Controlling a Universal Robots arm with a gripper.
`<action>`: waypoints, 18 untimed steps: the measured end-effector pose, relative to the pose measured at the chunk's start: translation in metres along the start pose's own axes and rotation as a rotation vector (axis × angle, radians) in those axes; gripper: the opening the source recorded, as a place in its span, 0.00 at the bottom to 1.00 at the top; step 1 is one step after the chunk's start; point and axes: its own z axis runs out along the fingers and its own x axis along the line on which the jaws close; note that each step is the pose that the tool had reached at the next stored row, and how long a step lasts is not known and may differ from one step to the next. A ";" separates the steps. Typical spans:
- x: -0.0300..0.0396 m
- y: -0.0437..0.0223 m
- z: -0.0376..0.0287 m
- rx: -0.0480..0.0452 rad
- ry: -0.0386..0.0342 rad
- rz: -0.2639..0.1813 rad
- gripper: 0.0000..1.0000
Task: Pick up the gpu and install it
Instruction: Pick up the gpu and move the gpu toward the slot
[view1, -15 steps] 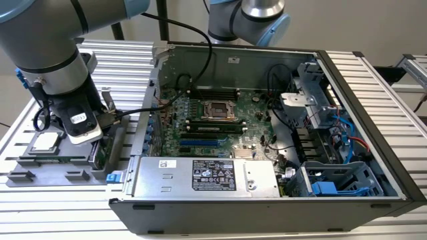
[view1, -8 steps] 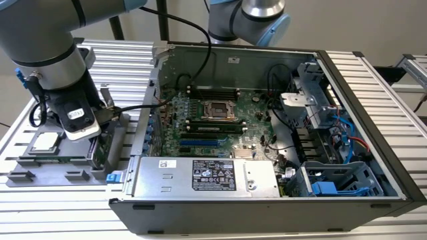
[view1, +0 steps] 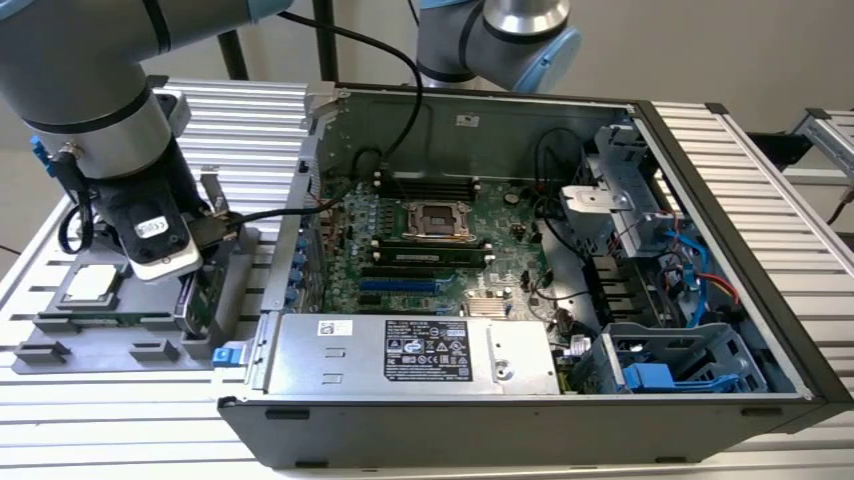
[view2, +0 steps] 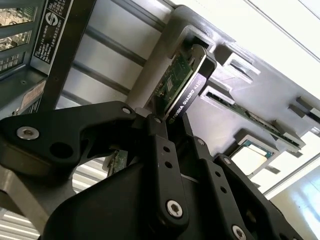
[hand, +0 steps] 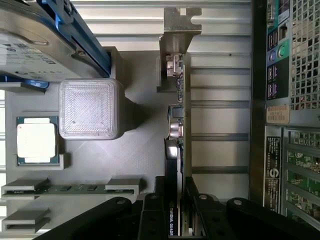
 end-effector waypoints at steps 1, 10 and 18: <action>0.0000 0.0000 0.0000 -0.0006 0.0000 0.000 0.00; 0.0000 0.0004 -0.0079 -0.0010 0.0000 0.000 0.00; -0.0001 0.0005 -0.0091 -0.0010 0.0000 0.000 0.00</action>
